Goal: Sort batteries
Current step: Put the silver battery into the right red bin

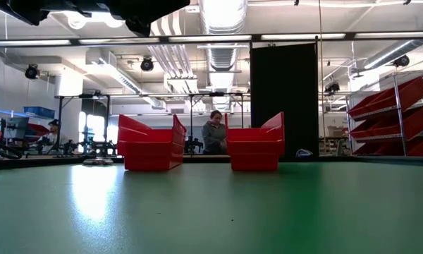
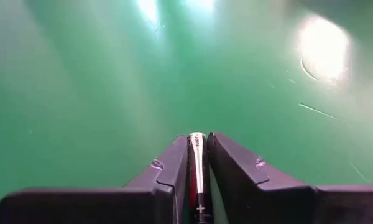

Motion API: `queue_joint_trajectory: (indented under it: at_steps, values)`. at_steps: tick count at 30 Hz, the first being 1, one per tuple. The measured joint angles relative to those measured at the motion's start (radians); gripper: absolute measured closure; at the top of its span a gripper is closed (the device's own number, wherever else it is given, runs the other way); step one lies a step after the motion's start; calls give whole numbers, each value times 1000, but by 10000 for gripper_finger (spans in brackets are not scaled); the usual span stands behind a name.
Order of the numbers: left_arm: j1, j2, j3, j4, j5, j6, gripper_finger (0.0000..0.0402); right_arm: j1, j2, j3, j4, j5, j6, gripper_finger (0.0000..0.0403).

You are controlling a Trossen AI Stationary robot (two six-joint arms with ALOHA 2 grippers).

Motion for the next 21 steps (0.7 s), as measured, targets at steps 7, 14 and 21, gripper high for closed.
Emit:
queue_joint_trajectory:
  at_steps: [7, 14, 21]
  values:
    - [1, -8, 0, -45, -4, -1, 259, 26, 29, 0, 10, 35, -40, 341]
    - [1, -59, 0, -152, -80, -9, 259, 41, 28, -1, 11, 35, -33, 342]
    - [1, -83, 0, -320, -161, -104, 259, 20, -13, 8, -1, -7, -68, 378]
